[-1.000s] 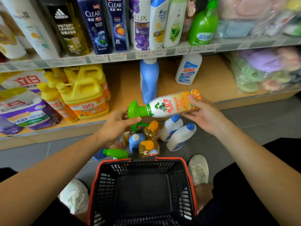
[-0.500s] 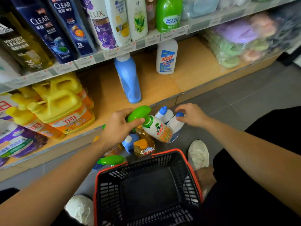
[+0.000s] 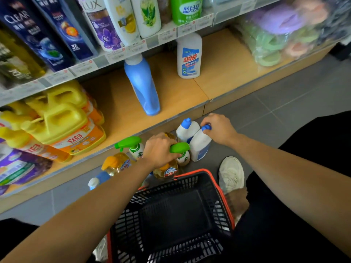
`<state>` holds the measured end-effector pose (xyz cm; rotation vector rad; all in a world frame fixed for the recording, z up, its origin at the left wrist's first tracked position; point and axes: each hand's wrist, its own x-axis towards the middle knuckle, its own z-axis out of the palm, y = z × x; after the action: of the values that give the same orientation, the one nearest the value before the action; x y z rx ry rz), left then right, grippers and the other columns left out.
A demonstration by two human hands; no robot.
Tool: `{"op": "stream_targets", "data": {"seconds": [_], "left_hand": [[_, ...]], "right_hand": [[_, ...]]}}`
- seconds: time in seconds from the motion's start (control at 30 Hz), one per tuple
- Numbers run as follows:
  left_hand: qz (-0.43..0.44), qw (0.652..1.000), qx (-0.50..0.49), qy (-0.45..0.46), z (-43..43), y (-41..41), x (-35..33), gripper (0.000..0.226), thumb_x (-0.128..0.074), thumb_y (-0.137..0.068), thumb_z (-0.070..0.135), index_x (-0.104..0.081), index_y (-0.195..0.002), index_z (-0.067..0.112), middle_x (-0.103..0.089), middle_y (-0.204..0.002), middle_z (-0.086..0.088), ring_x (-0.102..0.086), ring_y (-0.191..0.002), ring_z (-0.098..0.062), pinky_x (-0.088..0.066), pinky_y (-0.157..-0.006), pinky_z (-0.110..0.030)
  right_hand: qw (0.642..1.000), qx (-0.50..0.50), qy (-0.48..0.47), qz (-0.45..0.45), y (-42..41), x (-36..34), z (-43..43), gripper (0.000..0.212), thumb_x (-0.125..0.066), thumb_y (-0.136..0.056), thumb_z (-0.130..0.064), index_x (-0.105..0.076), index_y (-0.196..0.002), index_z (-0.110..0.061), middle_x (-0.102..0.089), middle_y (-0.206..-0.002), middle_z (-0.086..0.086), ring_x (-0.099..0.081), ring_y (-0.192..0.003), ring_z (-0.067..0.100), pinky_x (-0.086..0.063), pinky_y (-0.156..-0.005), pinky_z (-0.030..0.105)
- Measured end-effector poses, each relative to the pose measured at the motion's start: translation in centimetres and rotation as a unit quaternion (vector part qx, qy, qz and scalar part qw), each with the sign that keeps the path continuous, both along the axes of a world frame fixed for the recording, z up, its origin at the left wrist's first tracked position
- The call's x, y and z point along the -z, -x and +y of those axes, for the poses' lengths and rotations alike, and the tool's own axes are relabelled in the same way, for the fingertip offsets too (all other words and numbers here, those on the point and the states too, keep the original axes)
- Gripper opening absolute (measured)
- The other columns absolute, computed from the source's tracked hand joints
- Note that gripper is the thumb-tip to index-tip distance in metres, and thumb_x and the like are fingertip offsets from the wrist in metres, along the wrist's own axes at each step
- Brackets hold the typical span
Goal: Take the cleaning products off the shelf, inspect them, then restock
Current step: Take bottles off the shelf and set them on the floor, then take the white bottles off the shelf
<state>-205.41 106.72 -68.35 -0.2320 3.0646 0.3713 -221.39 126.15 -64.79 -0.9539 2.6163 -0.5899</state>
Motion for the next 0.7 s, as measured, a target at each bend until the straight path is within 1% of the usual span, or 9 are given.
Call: {"op": "stream_targets", "data": {"seconds": [0.1,0.2,0.27,0.37,0.43,0.53,0.6,0.67,0.7], "left_hand": [[-0.005,1.0,0.0,-0.01,0.4,0.3,1.0,0.041,-0.078,-0.077,0.056,-0.075,-0.112,0.035,-0.068,-0.09,0.001,-0.055,-0.104,-0.023,-0.039,-0.076,-0.033],[0.046,0.995,-0.033,-0.082,0.7,0.2,1.1,0.037,-0.082,-0.078,0.039,-0.076,-0.112,0.027,-0.073,-0.093,0.001,-0.059,-0.095,-0.025,-0.052,-0.077,-0.037],[0.093,0.987,-0.067,-0.11,0.4,0.2,1.1,0.036,-0.081,-0.079,0.035,-0.075,-0.113,0.023,-0.072,-0.101,0.002,-0.059,-0.095,-0.024,-0.053,-0.08,-0.04],[0.137,0.976,-0.109,-0.131,0.0,0.6,1.5,0.051,-0.079,-0.081,0.032,-0.068,-0.127,0.015,-0.067,-0.115,-0.005,-0.06,-0.107,-0.029,-0.047,-0.094,-0.042],[0.142,0.974,-0.097,-0.146,0.2,1.3,1.6,0.064,-0.077,-0.084,0.033,-0.057,-0.141,0.014,-0.06,-0.13,-0.009,-0.056,-0.119,-0.031,-0.046,-0.102,-0.046],[0.099,0.983,-0.033,-0.15,-0.2,3.1,1.7,0.075,-0.067,-0.093,0.044,-0.032,-0.158,0.029,-0.041,-0.154,-0.004,-0.047,-0.134,-0.029,-0.043,-0.108,-0.048],[0.035,0.987,-0.003,-0.158,-0.7,4.5,1.8,0.07,-0.052,-0.099,0.054,-0.017,-0.159,0.044,-0.033,-0.159,0.004,-0.045,-0.137,-0.026,-0.044,-0.108,-0.048],[0.003,0.989,-0.01,-0.149,-0.9,5.1,2.1,0.061,-0.039,-0.1,0.062,-0.013,-0.155,0.055,-0.046,-0.149,0.007,-0.054,-0.128,-0.023,-0.052,-0.096,-0.044],[0.007,0.991,-0.026,-0.13,-0.9,5.1,2.4,0.057,-0.034,-0.099,0.066,-0.017,-0.153,0.057,-0.054,-0.141,0.008,-0.059,-0.122,-0.022,-0.054,-0.088,-0.042]], "right_hand": [[1.0,0.008,0.008,-0.004,-0.1,0.2,0.0,0.018,-0.073,-0.089,-0.012,-0.073,-0.106,-0.01,-0.066,-0.11,0.009,-0.062,-0.1,0.027,-0.033,-0.076,0.024],[1.0,0.016,0.014,-0.008,-0.2,0.4,0.0,0.017,-0.072,-0.087,-0.009,-0.073,-0.104,-0.01,-0.066,-0.107,0.009,-0.061,-0.098,0.027,-0.032,-0.073,0.024],[1.0,0.014,0.011,-0.01,-0.1,0.5,0.0,0.018,-0.072,-0.087,-0.009,-0.073,-0.104,-0.011,-0.066,-0.107,0.008,-0.061,-0.099,0.026,-0.032,-0.073,0.024],[0.999,0.018,0.014,-0.023,0.1,0.6,-0.2,0.019,-0.074,-0.086,-0.01,-0.074,-0.105,-0.012,-0.067,-0.108,0.005,-0.062,-0.099,0.022,-0.034,-0.075,0.022],[0.998,0.031,0.019,-0.047,0.3,0.6,-0.2,0.018,-0.075,-0.085,-0.013,-0.074,-0.103,-0.014,-0.068,-0.104,0.001,-0.062,-0.098,0.017,-0.035,-0.075,0.02],[0.99,0.054,0.01,-0.13,2.1,0.2,-0.8,0.017,-0.08,-0.082,-0.018,-0.075,-0.098,-0.018,-0.071,-0.093,-0.003,-0.067,-0.093,0.012,-0.045,-0.076,0.02],[0.979,0.081,0.022,-0.186,4.4,-0.3,-1.5,0.02,-0.083,-0.08,-0.021,-0.075,-0.099,-0.019,-0.073,-0.093,-0.002,-0.068,-0.087,0.008,-0.048,-0.071,0.018],[0.97,0.105,0.051,-0.214,7.1,-0.6,-2.5,0.025,-0.083,-0.081,-0.023,-0.074,-0.104,-0.018,-0.074,-0.099,0.0,-0.066,-0.086,0.004,-0.047,-0.066,0.016],[0.967,0.119,0.064,-0.216,8.5,-0.6,-3.1,0.028,-0.083,-0.081,-0.024,-0.073,-0.107,-0.017,-0.074,-0.103,0.0,-0.066,-0.089,0.006,-0.05,-0.069,0.018]]}}
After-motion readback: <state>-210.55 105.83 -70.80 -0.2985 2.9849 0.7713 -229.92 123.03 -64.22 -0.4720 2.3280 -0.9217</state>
